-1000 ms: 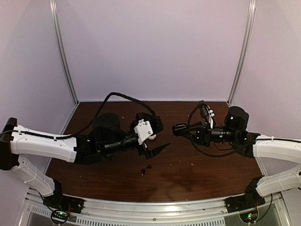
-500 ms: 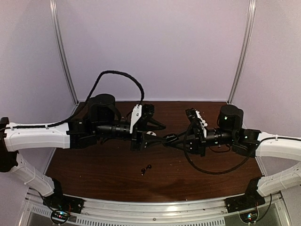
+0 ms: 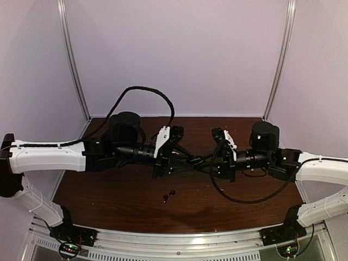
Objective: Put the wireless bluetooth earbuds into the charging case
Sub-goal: Pass from the right arm to the left
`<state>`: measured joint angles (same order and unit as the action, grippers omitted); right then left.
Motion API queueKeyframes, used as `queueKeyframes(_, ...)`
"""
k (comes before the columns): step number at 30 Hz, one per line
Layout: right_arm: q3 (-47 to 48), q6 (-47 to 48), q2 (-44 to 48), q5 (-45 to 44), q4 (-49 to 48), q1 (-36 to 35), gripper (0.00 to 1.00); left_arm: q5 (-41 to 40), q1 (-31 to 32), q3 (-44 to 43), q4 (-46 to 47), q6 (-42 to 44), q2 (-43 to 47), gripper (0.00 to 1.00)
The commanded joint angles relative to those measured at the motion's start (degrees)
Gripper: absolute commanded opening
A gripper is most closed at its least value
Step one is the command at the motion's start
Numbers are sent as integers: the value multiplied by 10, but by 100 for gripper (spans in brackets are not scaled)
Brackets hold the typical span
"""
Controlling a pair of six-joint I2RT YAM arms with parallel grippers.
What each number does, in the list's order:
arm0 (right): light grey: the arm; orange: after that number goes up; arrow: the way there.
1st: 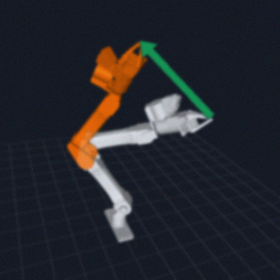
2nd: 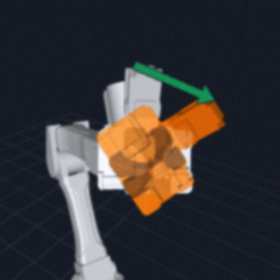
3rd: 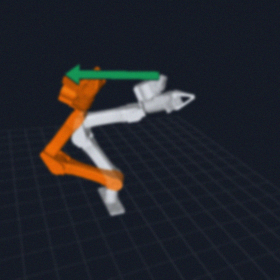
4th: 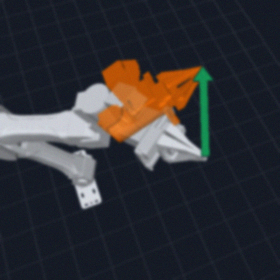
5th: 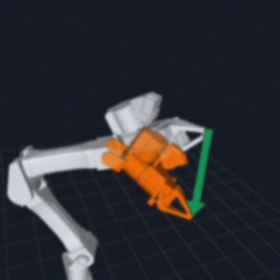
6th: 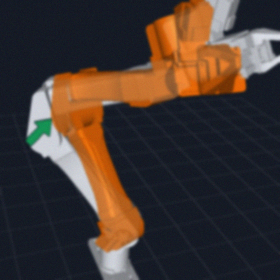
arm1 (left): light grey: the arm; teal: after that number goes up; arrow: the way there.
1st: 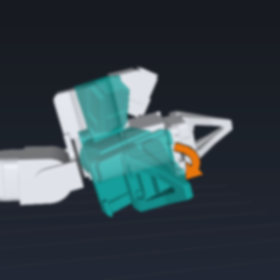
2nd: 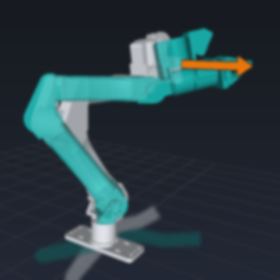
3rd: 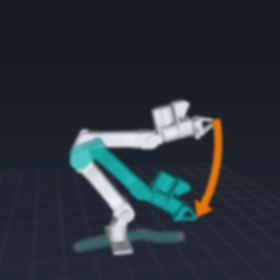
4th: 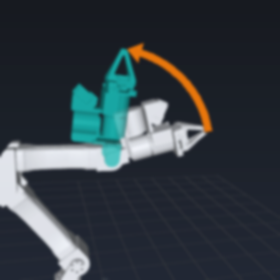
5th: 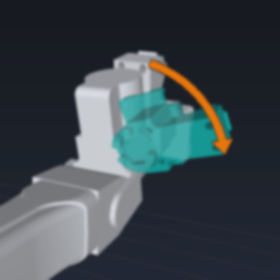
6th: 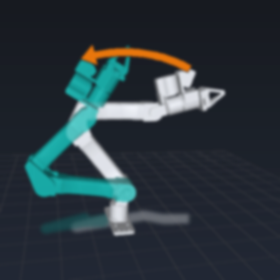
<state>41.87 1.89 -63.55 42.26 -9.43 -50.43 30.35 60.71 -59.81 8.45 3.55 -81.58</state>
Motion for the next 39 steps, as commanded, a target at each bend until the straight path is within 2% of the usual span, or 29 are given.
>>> queueKeyframes(1, 18, 8, 8, -14, -2, -5, 3, -12, -2, -24, -1, -10, -13, 37)
queueKeyframes(5, 18, 8, 8, -14, -1, -6, 3, -14, -2, -28, -5, -11, -17, 36)
queueKeyframes(12, 19, 10, 9, -20, -2, -7, 5, -13, -2, -29, -1, -11, -16, 21)
queueKeyframes(16, 15, 13, 11, -22, -4, -8, 15, -10, -2, -24, 7, -12, -9, 12)
queueKeyframes(19, 10, 15, 12, -22, -8, -8, 31, -13, -2, -17, 20, -15, 2, 9)
queueKeyframes(22, 7, 15, 9, -21, -7, -8, 37, -13, -2, -13, 29, -19, 10, 8)
queueKeyframes(28, 9, 14, 1, -11, -9, -8, 39, -4, -2, -14, 34, -22, 12, 7)
queueKeyframes(39, 15, 9, -1, 1, -19, -11, 37, 0, -2, -13, 42, -27, 4, 6)
